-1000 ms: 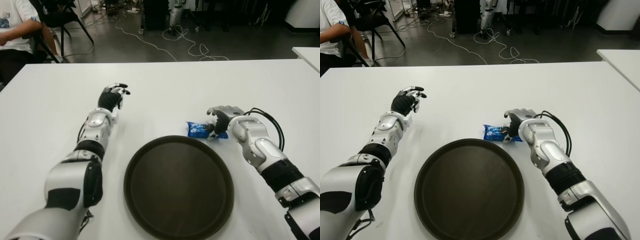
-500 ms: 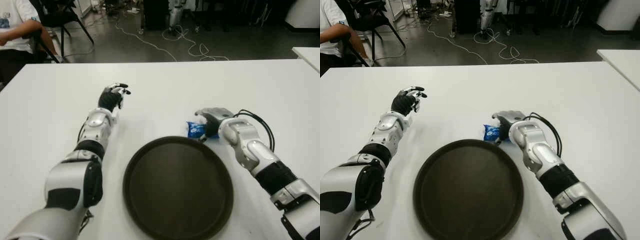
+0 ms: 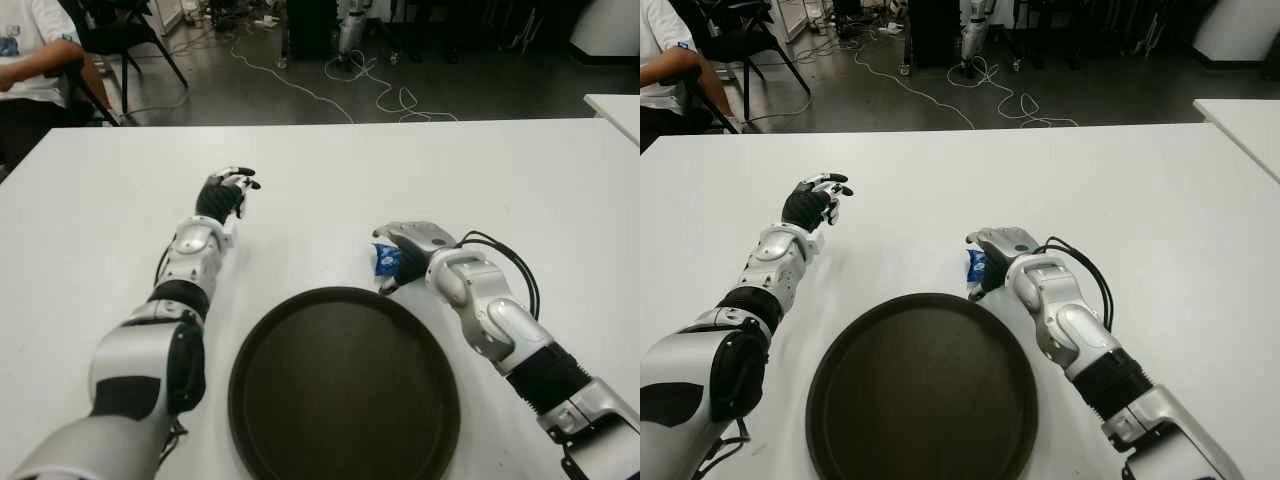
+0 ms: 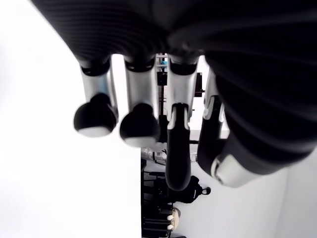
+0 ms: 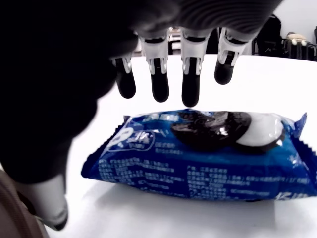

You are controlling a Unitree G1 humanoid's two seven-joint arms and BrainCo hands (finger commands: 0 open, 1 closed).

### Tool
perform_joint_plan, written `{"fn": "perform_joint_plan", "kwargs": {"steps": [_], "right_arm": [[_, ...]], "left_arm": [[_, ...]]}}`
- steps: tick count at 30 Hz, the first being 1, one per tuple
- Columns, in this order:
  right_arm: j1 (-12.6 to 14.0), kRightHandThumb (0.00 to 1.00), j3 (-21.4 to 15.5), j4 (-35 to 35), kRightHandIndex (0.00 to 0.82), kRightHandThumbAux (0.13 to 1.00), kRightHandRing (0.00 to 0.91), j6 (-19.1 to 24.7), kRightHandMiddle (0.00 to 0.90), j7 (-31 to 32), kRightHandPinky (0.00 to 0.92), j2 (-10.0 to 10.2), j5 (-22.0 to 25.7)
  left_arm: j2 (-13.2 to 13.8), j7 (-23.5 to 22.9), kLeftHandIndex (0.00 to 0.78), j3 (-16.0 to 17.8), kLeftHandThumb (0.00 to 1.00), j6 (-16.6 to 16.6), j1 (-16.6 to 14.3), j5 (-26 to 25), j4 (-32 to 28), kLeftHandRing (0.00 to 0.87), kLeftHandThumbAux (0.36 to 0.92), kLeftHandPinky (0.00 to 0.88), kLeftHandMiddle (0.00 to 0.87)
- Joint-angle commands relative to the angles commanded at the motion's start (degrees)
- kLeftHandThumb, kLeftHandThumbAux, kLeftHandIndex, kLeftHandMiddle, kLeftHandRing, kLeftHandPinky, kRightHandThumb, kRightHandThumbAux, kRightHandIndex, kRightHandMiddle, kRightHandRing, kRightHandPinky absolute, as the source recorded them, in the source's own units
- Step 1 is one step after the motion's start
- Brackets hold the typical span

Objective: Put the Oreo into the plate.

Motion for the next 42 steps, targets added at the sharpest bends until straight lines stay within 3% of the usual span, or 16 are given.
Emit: {"fn": "perform_joint_plan", "kwargs": {"steps": [15, 28, 42], "right_arm": [[-0.13, 0.000, 0.23, 0.45, 0.154, 0.731, 0.136, -1.00, 0.155, -1.43, 0.085, -0.49, -0.10], [-0.05, 0.000, 0.15, 0.97, 0.197, 0.747, 0.189, -2.07, 0.200, -3.05, 0.161, -0.61, 0.34], [-1.11, 0.000, -0.21, 2.06, 0.156, 0.734, 0.139, -0.05, 0.160, -1.44, 0.089, -0.02, 0.57]], "left_arm": [[-0.27, -0.15, 0.407, 0.29, 0.850, -0.02, -0.11, -0.47, -0.14, 0.834, 0.667, 0.834, 0.526], [-0.25, 0.32, 0.406, 0.10, 0.849, 0.04, -0.17, -0.22, -0.20, 0.826, 0.667, 0.837, 0.518], [-0.04, 0.25, 0.407, 0.42, 0.850, 0.31, -0.15, -0.52, -0.24, 0.835, 0.666, 0.837, 0.525]]}}
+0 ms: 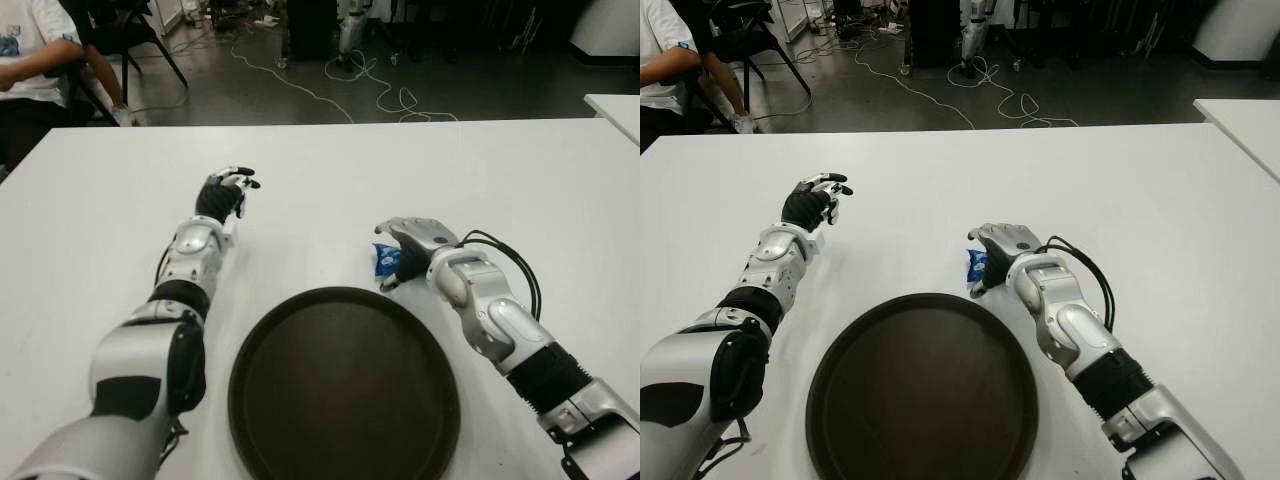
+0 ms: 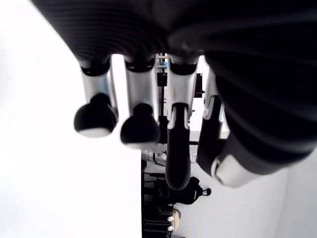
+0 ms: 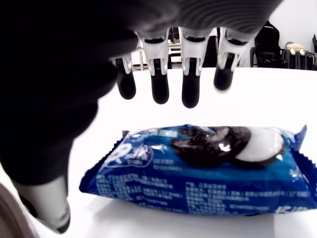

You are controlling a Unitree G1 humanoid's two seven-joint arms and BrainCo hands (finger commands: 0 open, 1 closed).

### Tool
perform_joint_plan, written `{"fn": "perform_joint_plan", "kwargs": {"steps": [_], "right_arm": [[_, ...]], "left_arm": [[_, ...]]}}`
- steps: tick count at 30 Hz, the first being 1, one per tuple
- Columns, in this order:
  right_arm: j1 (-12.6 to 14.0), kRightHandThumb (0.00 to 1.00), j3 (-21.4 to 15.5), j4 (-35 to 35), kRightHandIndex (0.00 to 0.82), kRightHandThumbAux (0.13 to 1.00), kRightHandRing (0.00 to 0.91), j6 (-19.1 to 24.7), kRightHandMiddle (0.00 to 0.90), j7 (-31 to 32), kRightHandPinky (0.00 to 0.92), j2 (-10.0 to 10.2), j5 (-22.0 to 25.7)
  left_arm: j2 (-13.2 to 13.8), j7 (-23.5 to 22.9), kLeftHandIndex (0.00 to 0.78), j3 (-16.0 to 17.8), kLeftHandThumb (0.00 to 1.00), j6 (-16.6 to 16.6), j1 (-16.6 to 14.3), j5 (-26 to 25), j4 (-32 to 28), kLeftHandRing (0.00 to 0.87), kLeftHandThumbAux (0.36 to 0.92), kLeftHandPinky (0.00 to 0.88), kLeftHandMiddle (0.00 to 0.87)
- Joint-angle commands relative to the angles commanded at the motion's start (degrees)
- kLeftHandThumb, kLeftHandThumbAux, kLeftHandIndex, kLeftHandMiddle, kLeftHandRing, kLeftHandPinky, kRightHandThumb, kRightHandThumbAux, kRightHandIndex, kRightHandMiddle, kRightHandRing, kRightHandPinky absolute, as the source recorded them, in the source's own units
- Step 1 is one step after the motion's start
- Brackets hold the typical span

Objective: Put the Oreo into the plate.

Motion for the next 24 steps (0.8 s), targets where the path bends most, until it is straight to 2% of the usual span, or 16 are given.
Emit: {"fn": "perform_joint_plan", "kwargs": {"steps": [19, 24], "right_arm": [[-1.25, 0.000, -0.27, 2.02, 0.154, 0.726, 0.143, -0.59, 0.162, 1.45, 0.100, -0.47, 0.18], [-1.38, 0.000, -0.49, 3.19, 0.169, 0.726, 0.161, -2.26, 0.179, 0.19, 0.122, -0.78, 0.51]], "left_arm": [[0.30, -0.80, 0.406, -0.06, 0.851, -0.47, 0.23, 0.19, 0.03, 0.847, 0.666, 0.845, 0.531], [0.32, -0.83, 0.405, 0.09, 0.850, -0.42, 0.26, 0.02, 0.01, 0.847, 0.666, 0.843, 0.531]]}}
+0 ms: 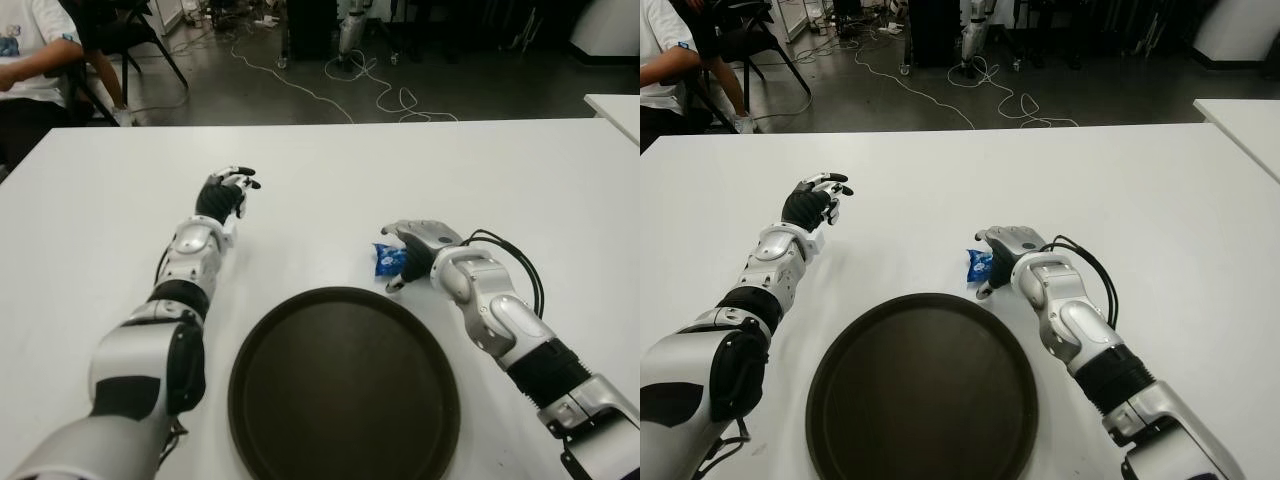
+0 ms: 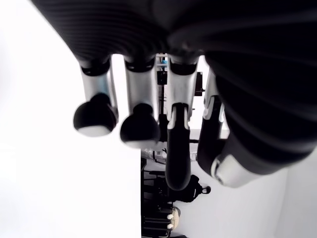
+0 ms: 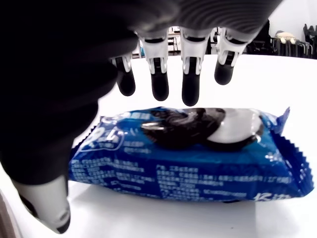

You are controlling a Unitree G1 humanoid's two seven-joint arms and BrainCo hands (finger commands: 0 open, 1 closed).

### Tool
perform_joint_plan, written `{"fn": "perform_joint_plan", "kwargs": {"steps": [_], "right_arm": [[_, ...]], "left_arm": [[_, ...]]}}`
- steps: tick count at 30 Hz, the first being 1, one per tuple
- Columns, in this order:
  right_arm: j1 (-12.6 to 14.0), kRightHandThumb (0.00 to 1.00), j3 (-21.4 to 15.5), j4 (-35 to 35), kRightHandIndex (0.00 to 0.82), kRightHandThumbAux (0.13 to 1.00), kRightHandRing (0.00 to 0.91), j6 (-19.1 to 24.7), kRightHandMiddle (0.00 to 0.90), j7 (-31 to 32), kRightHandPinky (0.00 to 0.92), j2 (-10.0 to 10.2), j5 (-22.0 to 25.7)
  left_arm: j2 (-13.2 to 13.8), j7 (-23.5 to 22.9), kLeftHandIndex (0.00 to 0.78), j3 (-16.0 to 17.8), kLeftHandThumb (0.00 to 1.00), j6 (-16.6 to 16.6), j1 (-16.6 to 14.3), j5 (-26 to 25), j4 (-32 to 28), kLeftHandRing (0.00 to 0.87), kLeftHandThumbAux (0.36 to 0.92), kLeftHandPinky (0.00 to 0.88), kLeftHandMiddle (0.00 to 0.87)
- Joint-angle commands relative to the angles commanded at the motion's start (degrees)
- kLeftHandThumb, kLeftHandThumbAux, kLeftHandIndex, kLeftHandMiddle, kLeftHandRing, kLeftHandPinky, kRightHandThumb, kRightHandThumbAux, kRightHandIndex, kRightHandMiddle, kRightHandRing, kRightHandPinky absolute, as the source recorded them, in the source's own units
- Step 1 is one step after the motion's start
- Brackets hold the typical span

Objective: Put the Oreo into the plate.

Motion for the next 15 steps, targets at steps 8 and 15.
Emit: {"fn": "perform_joint_plan", "kwargs": {"steps": [8, 15], "right_arm": [[-0.16, 0.000, -0.44, 1.29, 0.169, 0.731, 0.171, -1.66, 0.182, -1.44, 0.138, 0.01, 0.43], [-0.48, 0.000, -0.57, 1.54, 0.161, 0.732, 0.161, -1.23, 0.173, -0.77, 0.127, 0.07, 0.58]], "left_arm": [[0.08, 0.03, 0.405, -0.15, 0.850, -0.12, 0.00, 0.19, 0.00, 0.841, 0.666, 0.837, 0.528], [0.16, -0.25, 0.406, -0.09, 0.850, 0.05, 0.01, 0.08, 0.01, 0.839, 0.666, 0.837, 0.527]]}}
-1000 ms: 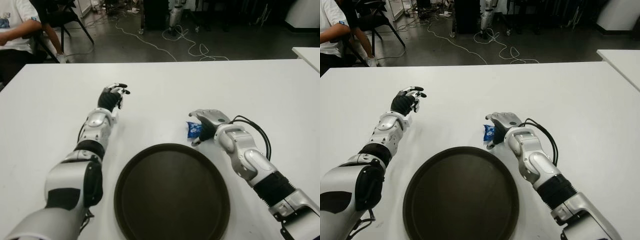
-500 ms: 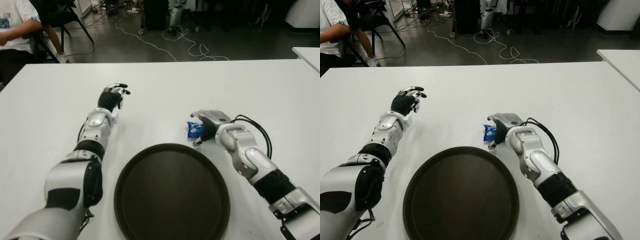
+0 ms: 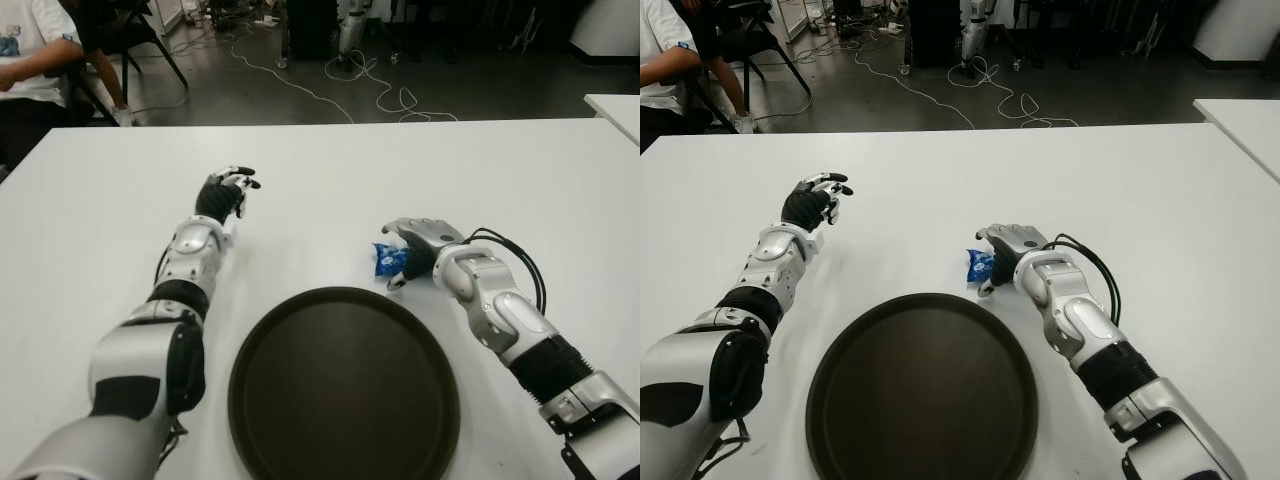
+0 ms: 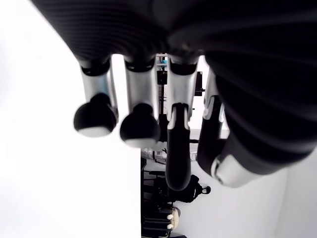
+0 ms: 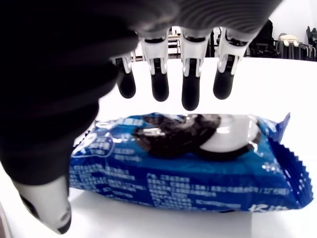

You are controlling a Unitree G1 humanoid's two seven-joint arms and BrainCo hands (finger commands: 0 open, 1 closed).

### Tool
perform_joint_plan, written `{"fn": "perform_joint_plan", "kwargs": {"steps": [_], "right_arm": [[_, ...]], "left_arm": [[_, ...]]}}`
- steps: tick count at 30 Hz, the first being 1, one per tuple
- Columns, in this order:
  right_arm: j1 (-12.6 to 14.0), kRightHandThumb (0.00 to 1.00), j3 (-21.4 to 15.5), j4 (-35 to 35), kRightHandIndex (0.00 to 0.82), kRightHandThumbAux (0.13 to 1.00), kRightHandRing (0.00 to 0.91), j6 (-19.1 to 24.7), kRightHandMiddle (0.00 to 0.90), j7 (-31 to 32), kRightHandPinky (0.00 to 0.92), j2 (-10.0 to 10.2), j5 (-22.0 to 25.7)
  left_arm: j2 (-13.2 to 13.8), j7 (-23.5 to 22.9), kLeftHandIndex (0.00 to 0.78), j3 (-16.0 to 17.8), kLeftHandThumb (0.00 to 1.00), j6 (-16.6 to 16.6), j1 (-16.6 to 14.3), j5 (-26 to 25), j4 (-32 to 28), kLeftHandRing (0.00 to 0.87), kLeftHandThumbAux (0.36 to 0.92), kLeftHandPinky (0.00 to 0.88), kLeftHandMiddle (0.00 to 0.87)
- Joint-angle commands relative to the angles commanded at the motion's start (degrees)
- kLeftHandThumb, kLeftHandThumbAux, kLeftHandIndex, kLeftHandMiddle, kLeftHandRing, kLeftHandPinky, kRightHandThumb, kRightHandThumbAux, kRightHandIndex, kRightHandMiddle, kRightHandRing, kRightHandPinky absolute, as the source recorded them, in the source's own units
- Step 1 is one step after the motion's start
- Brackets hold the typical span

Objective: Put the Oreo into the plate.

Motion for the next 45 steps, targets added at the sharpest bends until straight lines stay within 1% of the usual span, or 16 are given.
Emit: {"fn": "perform_joint_plan", "kwargs": {"steps": [4, 12, 18, 28, 35, 41, 45], "right_arm": [[-0.14, 0.000, -0.01, 0.34, 0.176, 0.747, 0.180, -0.01, 0.190, 0.04, 0.148, -0.01, 0.05], [-0.60, 0.000, 0.01, 2.15, 0.194, 0.738, 0.202, -0.30, 0.209, -0.19, 0.179, 0.16, 0.60], [-1.20, 0.000, 0.28, 3.43, 0.186, 0.759, 0.212, -0.32, 0.212, 0.57, 0.193, 0.18, 0.90], [-2.06, 0.000, 0.37, 5.08, 0.161, 0.760, 0.205, 0.31, 0.203, 1.92, 0.198, 0.58, 1.11], [-2.16, 0.000, 0.07, 6.11, 0.185, 0.772, 0.227, -0.26, 0.223, 1.15, 0.223, 0.74, 1.63], [-1.79, 0.000, -0.01, 5.30, 0.196, 0.770, 0.228, -0.21, 0.223, 1.17, 0.223, 0.67, 1.78], [-1.96, 0.000, 0.13, 5.32, 0.185, 0.763, 0.211, -0.08, 0.212, 1.71, 0.193, 0.58, 1.73]], "left_arm": [[0.01, -0.07, 0.406, 0.09, 0.850, 0.31, -0.06, -0.12, 0.02, 0.840, 0.666, 0.844, 0.527], [0.07, 0.32, 0.406, -0.13, 0.851, 0.39, -0.10, 0.17, 0.07, 0.846, 0.665, 0.842, 0.534], [0.08, 0.49, 0.406, -0.17, 0.850, 0.53, -0.16, 0.19, 0.09, 0.845, 0.666, 0.842, 0.534], [0.06, 0.33, 0.405, -0.39, 0.850, -0.06, -0.05, 0.38, 0.04, 0.846, 0.666, 0.842, 0.533], [0.03, -0.17, 0.406, -0.25, 0.851, -0.07, -0.06, 0.13, 0.02, 0.847, 0.666, 0.845, 0.535], [0.02, -0.07, 0.406, -0.14, 0.851, 0.14, -0.12, 0.04, 0.05, 0.848, 0.666, 0.844, 0.535], [-0.01, -0.01, 0.406, -0.31, 0.851, 0.32, -0.18, 0.18, 0.06, 0.846, 0.666, 0.838, 0.535]]}}
